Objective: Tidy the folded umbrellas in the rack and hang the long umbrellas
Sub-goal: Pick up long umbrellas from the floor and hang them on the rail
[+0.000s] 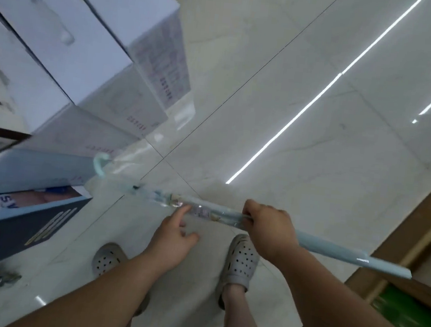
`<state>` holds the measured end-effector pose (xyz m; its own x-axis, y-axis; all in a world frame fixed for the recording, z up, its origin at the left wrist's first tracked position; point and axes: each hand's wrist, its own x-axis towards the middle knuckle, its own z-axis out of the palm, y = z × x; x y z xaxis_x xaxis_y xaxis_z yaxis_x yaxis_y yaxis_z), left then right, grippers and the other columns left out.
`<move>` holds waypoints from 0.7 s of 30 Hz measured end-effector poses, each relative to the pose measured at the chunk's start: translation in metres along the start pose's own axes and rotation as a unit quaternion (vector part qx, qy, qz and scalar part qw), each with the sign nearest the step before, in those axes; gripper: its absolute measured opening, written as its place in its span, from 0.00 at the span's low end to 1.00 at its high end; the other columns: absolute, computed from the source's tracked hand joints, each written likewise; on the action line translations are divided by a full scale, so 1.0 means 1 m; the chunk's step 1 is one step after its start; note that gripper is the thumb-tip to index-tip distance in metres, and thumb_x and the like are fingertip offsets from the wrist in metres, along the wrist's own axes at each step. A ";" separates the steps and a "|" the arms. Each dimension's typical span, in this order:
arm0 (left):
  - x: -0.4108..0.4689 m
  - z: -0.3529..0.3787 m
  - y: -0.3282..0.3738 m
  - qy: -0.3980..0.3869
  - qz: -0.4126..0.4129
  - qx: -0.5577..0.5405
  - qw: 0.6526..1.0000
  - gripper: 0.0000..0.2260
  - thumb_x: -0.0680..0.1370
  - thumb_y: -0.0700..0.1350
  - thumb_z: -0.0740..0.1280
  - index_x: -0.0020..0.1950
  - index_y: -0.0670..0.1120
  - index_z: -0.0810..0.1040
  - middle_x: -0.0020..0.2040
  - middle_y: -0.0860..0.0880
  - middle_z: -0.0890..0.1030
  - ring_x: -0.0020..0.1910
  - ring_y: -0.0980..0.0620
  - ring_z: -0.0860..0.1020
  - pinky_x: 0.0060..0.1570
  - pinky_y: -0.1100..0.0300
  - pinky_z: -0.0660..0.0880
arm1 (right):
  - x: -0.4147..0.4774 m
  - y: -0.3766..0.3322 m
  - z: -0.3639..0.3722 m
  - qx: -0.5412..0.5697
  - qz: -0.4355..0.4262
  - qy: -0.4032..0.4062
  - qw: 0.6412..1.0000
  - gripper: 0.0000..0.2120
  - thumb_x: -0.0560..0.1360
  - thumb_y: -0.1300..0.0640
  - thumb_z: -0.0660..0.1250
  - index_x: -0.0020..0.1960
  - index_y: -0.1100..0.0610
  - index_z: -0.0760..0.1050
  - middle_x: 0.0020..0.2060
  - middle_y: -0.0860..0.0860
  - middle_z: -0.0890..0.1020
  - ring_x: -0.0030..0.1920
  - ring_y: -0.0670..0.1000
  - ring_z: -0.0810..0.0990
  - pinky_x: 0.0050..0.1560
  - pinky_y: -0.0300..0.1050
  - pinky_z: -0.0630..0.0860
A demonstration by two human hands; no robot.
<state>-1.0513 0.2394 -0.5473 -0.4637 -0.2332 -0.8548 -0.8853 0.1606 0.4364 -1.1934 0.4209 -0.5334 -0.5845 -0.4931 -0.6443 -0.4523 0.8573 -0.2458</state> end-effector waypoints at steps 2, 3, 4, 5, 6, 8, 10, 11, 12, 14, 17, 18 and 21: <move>-0.033 0.000 0.030 0.006 0.014 -0.053 0.998 0.29 0.80 0.47 0.70 0.78 0.59 0.63 0.63 0.50 0.74 0.54 0.55 0.76 0.46 0.66 0.70 | -0.033 -0.005 -0.029 0.041 0.006 0.034 0.999 0.03 0.80 0.53 0.61 0.47 0.49 0.69 0.39 0.47 0.79 0.39 0.53 0.75 0.43 0.48 0.68; -0.050 -0.002 0.046 0.012 0.022 -0.076 0.997 0.29 0.80 0.47 0.70 0.78 0.60 0.63 0.63 0.50 0.74 0.54 0.56 0.77 0.46 0.65 0.70 | -0.049 -0.007 -0.043 0.057 0.012 0.052 0.997 0.03 0.80 0.52 0.61 0.47 0.50 0.70 0.38 0.46 0.78 0.39 0.53 0.75 0.43 0.48 0.69; -0.068 -0.004 0.060 0.020 0.025 -0.094 0.995 0.27 0.80 0.46 0.70 0.76 0.60 0.65 0.63 0.51 0.75 0.55 0.55 0.77 0.47 0.64 0.72 | -0.067 -0.009 -0.058 0.068 0.016 0.070 0.995 0.04 0.79 0.51 0.62 0.47 0.50 0.70 0.37 0.46 0.77 0.39 0.52 0.75 0.43 0.48 0.70; -0.088 -0.008 0.074 0.031 0.028 -0.110 0.993 0.25 0.80 0.45 0.69 0.74 0.61 0.67 0.63 0.51 0.77 0.55 0.54 0.78 0.49 0.62 0.74 | -0.086 -0.012 -0.073 0.073 0.018 0.085 0.994 0.04 0.79 0.51 0.62 0.47 0.50 0.71 0.37 0.45 0.76 0.39 0.52 0.76 0.43 0.49 0.71; -0.106 -0.012 0.087 0.046 0.032 -0.119 0.991 0.22 0.80 0.45 0.69 0.71 0.61 0.70 0.62 0.51 0.79 0.55 0.53 0.79 0.52 0.58 0.77 | -0.104 -0.016 -0.088 0.076 0.018 0.097 0.992 0.04 0.79 0.51 0.63 0.47 0.50 0.71 0.36 0.45 0.75 0.39 0.53 0.76 0.43 0.49 0.72; -0.146 -0.021 0.112 0.075 0.040 -0.129 0.988 0.15 0.80 0.44 0.68 0.61 0.62 0.74 0.56 0.50 0.82 0.53 0.49 0.81 0.56 0.49 0.79 | -0.141 -0.022 -0.118 0.078 0.016 0.106 0.991 0.05 0.79 0.50 0.62 0.47 0.50 0.70 0.36 0.45 0.74 0.39 0.53 0.76 0.43 0.49 0.72; -0.184 -0.033 0.134 0.085 0.041 -0.139 0.986 0.09 0.81 0.44 0.67 0.56 0.58 0.76 0.52 0.49 0.83 0.51 0.47 0.83 0.56 0.45 0.80 | -0.174 -0.027 -0.148 0.086 0.007 0.122 0.989 0.05 0.79 0.50 0.62 0.47 0.51 0.71 0.36 0.45 0.74 0.39 0.54 0.77 0.42 0.49 0.73; -0.203 -0.038 0.145 0.086 0.042 -0.153 0.984 0.06 0.81 0.45 0.67 0.55 0.56 0.77 0.52 0.48 0.83 0.51 0.48 0.84 0.56 0.44 0.81 | -0.190 -0.028 -0.163 0.091 0.001 0.136 0.987 0.05 0.79 0.51 0.63 0.47 0.51 0.71 0.36 0.45 0.74 0.39 0.55 0.77 0.42 0.50 0.72; -0.222 -0.043 0.154 0.086 0.039 -0.172 0.981 0.04 0.81 0.45 0.68 0.55 0.52 0.78 0.53 0.46 0.84 0.51 0.48 0.84 0.57 0.44 0.81 | -0.205 -0.029 -0.178 0.095 -0.004 0.150 0.984 0.05 0.79 0.51 0.63 0.47 0.52 0.71 0.36 0.45 0.74 0.39 0.55 0.77 0.42 0.50 0.72; -0.259 -0.051 0.174 0.088 0.038 -0.210 0.973 0.03 0.81 0.45 0.68 0.54 0.49 0.79 0.54 0.44 0.84 0.51 0.47 0.84 0.57 0.46 0.81 | -0.235 -0.033 -0.208 0.101 -0.013 0.175 0.979 0.05 0.78 0.52 0.64 0.47 0.52 0.72 0.36 0.46 0.76 0.40 0.55 0.77 0.41 0.49 0.72; -0.309 -0.059 0.197 0.090 0.044 -0.243 0.965 0.05 0.81 0.47 0.69 0.53 0.47 0.80 0.55 0.45 0.84 0.52 0.47 0.85 0.55 0.48 0.81 | -0.274 -0.043 -0.245 0.115 -0.032 0.219 0.969 0.04 0.77 0.52 0.65 0.46 0.52 0.73 0.36 0.47 0.77 0.39 0.55 0.76 0.39 0.48 0.69; -0.325 -0.061 0.204 0.091 0.049 -0.258 0.961 0.06 0.81 0.48 0.69 0.54 0.47 0.79 0.55 0.45 0.84 0.52 0.47 0.85 0.55 0.49 0.81 | -0.284 -0.048 -0.257 0.119 -0.038 0.234 0.964 0.04 0.77 0.52 0.66 0.45 0.52 0.73 0.36 0.47 0.77 0.38 0.55 0.76 0.37 0.48 0.68; -0.365 -0.065 0.221 0.102 0.062 -0.329 0.937 0.09 0.80 0.49 0.70 0.56 0.46 0.77 0.55 0.43 0.84 0.52 0.44 0.86 0.56 0.47 0.81 | -0.308 -0.069 -0.285 0.141 -0.067 0.268 0.951 0.04 0.77 0.53 0.66 0.45 0.52 0.73 0.37 0.49 0.79 0.38 0.55 0.76 0.37 0.48 0.70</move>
<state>-1.0800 0.2972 -0.1209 -0.5019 -0.4405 -0.7443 -0.6238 -0.4117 0.6643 -1.1740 0.4714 -0.1113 -0.8276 -0.5406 -0.1510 -0.3924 0.7496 -0.5329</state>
